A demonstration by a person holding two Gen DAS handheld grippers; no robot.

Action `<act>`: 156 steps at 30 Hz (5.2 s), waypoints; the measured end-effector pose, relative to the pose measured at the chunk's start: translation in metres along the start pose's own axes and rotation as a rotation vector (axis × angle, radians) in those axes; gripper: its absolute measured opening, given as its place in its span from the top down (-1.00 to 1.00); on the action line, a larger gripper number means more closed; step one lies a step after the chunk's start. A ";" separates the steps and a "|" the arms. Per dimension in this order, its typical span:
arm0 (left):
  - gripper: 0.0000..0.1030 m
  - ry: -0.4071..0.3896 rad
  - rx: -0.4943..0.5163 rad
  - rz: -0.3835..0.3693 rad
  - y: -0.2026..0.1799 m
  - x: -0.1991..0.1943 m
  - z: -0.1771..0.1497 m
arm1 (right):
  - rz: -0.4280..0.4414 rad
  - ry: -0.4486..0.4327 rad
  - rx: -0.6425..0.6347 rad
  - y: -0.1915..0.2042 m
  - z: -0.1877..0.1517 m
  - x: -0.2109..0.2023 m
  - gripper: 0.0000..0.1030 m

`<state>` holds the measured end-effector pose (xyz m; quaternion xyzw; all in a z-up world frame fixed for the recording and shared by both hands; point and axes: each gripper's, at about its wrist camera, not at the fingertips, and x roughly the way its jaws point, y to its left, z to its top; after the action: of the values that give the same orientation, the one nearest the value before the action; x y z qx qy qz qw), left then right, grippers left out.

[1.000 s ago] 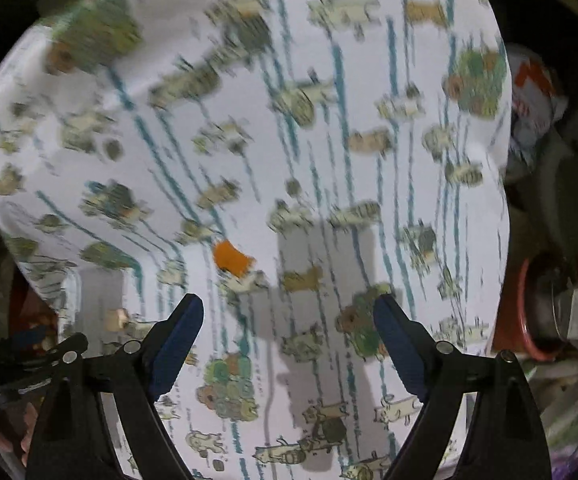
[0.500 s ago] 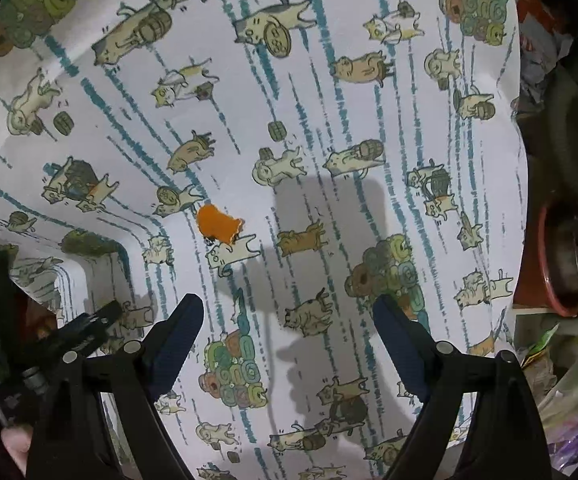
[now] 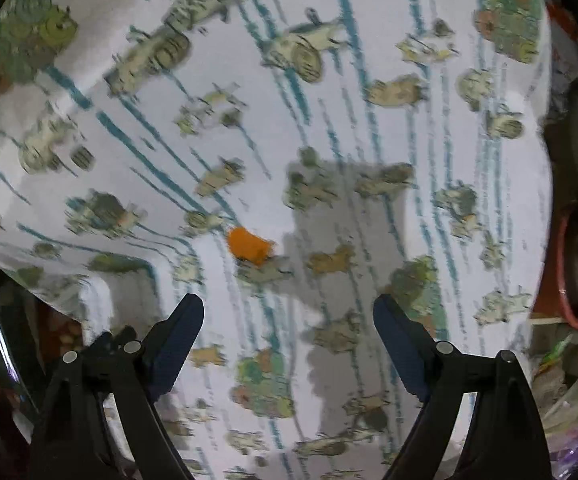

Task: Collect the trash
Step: 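Close the left tool on the beige crumb while the right tool lowers to the orange piece, then close the right tool on the small orange piece and lift it, then carry the beige crumb and orange piece over the pink basket with both tools, then open both tools to drop the pieces into the pink basket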

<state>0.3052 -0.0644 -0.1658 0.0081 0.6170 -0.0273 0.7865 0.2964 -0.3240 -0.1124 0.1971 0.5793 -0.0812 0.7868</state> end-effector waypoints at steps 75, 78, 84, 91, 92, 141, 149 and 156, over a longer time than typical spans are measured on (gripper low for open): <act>0.25 -0.429 0.015 -0.047 0.047 -0.181 -0.091 | 0.068 -0.382 -0.365 0.084 -0.131 -0.120 0.94; 0.25 -0.444 0.048 -0.021 0.038 -0.200 -0.117 | 0.093 -0.415 -0.358 0.074 -0.159 -0.152 0.94; 0.25 -0.447 0.060 -0.057 0.030 -0.226 -0.167 | 0.132 -0.464 -0.329 0.057 -0.207 -0.195 0.94; 0.25 -0.446 0.049 -0.070 0.024 -0.227 -0.205 | 0.163 -0.467 -0.331 0.043 -0.258 -0.212 0.94; 0.25 -0.440 0.045 -0.067 0.024 -0.225 -0.208 | 0.160 -0.461 -0.329 0.041 -0.263 -0.210 0.94; -0.50 -0.141 0.061 -0.029 0.044 -0.122 -0.250 | 0.061 0.033 -0.200 0.016 -0.289 -0.055 0.59; -1.00 -0.443 0.003 0.036 0.068 -0.221 -0.250 | -0.017 -0.401 -0.420 0.041 -0.312 -0.197 -0.65; -1.00 -0.572 -0.018 0.015 0.075 -0.242 -0.255 | -0.010 -0.638 -0.369 0.029 -0.312 -0.231 -1.00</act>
<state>0.0045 0.0306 0.0064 -0.0025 0.3700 -0.0171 0.9289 -0.0405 -0.1945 0.0335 0.0137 0.3108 -0.0364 0.9497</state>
